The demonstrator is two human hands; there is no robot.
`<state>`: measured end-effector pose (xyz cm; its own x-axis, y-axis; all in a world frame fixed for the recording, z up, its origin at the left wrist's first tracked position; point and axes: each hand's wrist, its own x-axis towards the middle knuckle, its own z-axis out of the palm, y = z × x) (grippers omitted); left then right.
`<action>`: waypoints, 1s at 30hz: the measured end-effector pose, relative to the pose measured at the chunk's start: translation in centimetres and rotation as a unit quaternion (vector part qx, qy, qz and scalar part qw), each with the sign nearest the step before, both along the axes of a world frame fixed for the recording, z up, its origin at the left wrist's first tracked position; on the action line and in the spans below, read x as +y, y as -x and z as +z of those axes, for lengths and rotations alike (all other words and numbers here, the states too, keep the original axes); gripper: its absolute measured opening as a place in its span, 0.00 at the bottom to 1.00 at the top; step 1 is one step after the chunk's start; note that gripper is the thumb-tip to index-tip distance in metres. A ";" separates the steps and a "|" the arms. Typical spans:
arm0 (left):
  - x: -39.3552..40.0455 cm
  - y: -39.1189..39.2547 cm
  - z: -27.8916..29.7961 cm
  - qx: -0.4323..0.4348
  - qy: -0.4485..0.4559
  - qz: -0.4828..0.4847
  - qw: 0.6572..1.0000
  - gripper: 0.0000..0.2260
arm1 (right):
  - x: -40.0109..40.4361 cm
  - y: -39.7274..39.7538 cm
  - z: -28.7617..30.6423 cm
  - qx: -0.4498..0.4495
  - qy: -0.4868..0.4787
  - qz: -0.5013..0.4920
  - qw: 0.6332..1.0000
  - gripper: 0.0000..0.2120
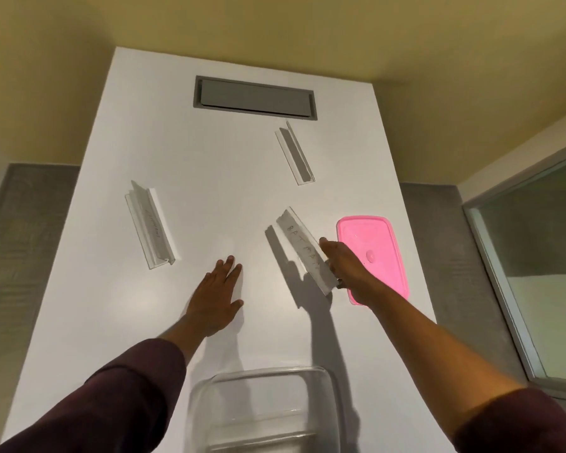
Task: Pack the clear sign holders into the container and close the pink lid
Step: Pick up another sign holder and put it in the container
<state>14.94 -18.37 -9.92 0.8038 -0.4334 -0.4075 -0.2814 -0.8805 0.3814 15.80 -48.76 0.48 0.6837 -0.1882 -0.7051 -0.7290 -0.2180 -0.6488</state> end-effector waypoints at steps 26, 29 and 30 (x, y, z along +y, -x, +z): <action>-1.9 7.4 14.4 -0.036 0.176 -0.110 0.978 0.19 | 0.4 11.9 8.8 0.015 0.000 0.395 0.918 0.24; -0.8 9.6 14.3 -0.038 0.182 -0.089 0.979 0.18 | 1.5 13.3 8.6 -0.024 0.070 0.457 0.886 0.25; -0.5 10.4 14.2 -0.042 0.177 -0.082 0.980 0.17 | 2.0 13.9 8.4 -0.048 0.103 0.478 0.871 0.26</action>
